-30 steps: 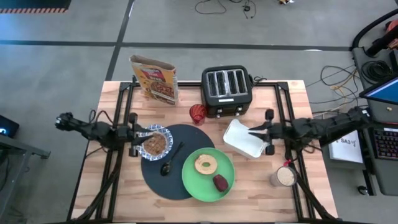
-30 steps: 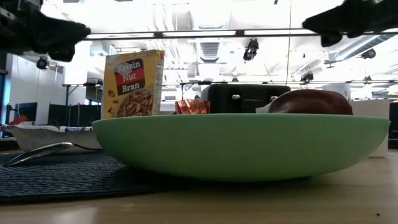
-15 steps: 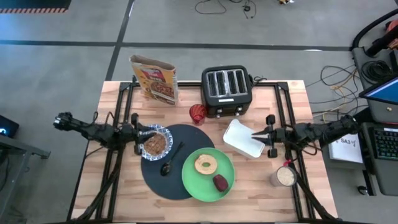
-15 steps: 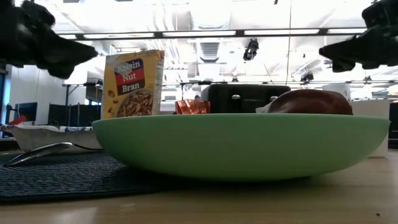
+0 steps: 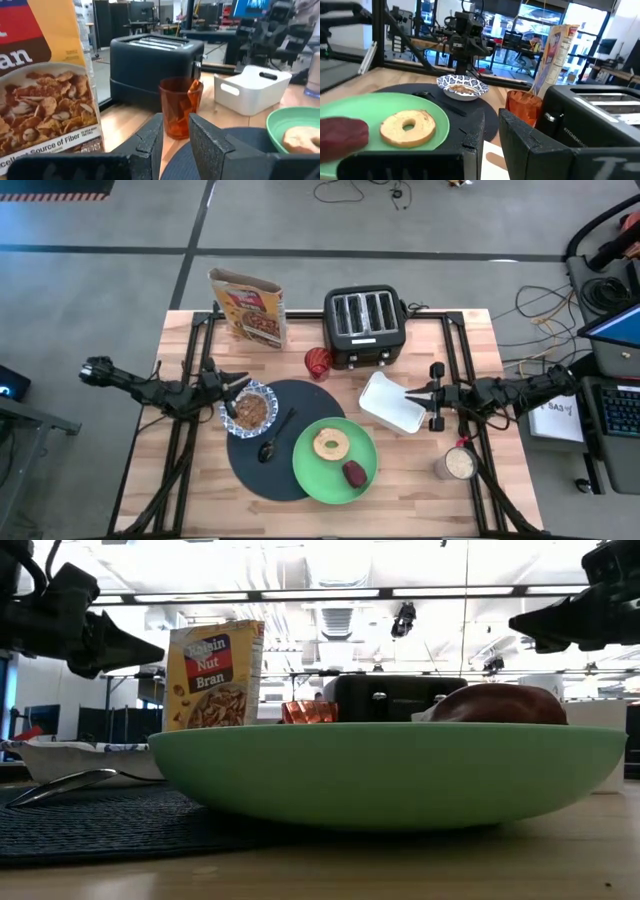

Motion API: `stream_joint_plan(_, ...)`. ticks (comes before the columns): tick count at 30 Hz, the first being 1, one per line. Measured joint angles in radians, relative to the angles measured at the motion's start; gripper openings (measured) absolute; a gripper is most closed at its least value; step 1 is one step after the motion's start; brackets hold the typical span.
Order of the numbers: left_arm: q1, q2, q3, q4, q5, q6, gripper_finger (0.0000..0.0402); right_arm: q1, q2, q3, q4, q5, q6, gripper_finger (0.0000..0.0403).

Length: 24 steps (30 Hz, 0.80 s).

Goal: Arrange a breakfast setting

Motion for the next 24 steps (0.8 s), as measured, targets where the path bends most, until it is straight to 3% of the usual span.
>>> stream_joint_plan(24, 0.0, 0.052, 0.0, 0.002, 0.0, 0.0, 0.0076, 0.0, 0.005, 0.0, -0.001, 0.0, 0.038, 0.0047)
